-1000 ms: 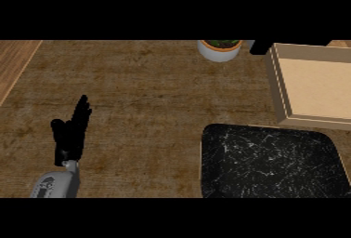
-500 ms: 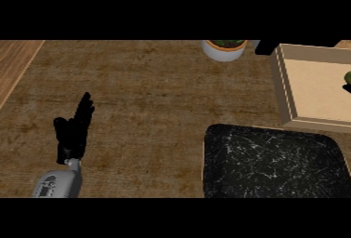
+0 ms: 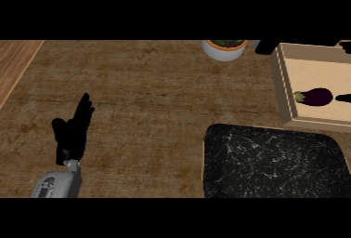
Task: Pick the eggplant from the tray and place it in the cardboard box
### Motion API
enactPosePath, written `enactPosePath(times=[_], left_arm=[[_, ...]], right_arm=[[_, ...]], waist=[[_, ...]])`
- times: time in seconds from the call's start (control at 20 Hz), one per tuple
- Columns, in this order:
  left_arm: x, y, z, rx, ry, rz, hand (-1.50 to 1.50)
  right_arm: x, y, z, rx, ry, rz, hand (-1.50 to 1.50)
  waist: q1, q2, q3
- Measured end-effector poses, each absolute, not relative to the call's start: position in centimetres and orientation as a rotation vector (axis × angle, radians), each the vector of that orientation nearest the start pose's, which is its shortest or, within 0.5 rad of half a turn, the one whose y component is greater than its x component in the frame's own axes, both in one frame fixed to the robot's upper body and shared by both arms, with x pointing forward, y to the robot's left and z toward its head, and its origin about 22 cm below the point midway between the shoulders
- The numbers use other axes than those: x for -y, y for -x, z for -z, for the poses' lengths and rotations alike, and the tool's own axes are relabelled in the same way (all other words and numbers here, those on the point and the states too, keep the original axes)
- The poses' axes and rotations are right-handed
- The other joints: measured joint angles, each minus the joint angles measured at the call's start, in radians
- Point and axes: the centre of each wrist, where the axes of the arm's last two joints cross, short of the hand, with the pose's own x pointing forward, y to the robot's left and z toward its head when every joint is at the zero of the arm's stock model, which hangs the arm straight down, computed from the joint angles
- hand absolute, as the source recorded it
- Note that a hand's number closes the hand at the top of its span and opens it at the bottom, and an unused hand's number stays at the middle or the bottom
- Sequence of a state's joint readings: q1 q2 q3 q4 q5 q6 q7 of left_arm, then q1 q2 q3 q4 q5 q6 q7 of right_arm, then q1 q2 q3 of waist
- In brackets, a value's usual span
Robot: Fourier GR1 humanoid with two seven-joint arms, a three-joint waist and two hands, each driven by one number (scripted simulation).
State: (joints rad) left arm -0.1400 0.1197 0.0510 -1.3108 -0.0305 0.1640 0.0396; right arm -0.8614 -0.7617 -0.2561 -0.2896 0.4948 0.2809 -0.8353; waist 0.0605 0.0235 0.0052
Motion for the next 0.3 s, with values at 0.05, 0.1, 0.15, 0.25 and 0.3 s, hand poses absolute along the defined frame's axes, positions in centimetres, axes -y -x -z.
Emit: enactPosePath(times=[0.05,0.1,0.15,0.25,0.3], left_arm=[[-26.2,-27.3,2.3,1.408,-0.254,-0.02,0.0],[-26.4,-27.3,2.3,1.406,-0.255,-0.022,0.0],[-26.2,-27.2,2.4,1.407,-0.257,-0.024,0.0],[-26.2,-27.2,2.3,1.41,-0.259,-0.019,0.0],[-26.1,-27.2,2.2,1.413,-0.261,-0.021,0.0]], right_arm=[[47.4,-37.3,-12.2,1.782,0.442,-0.72,-1.5],[47.7,-37.3,-12.5,1.791,0.414,-0.678,-1.5],[48.0,-37.1,-12.5,1.796,0.39,-0.633,-1.5],[48.8,-36.7,-13.0,1.801,0.355,-0.548,-1.5],[49.3,-36.4,-13.3,1.803,0.346,-0.507,-1.5]], waist=[[-0.001,0.0,0.0],[-0.002,-0.001,0.0],[-0.004,-0.001,0.0],[-0.004,0.0,0.0],[-0.004,0.0,0.001]])
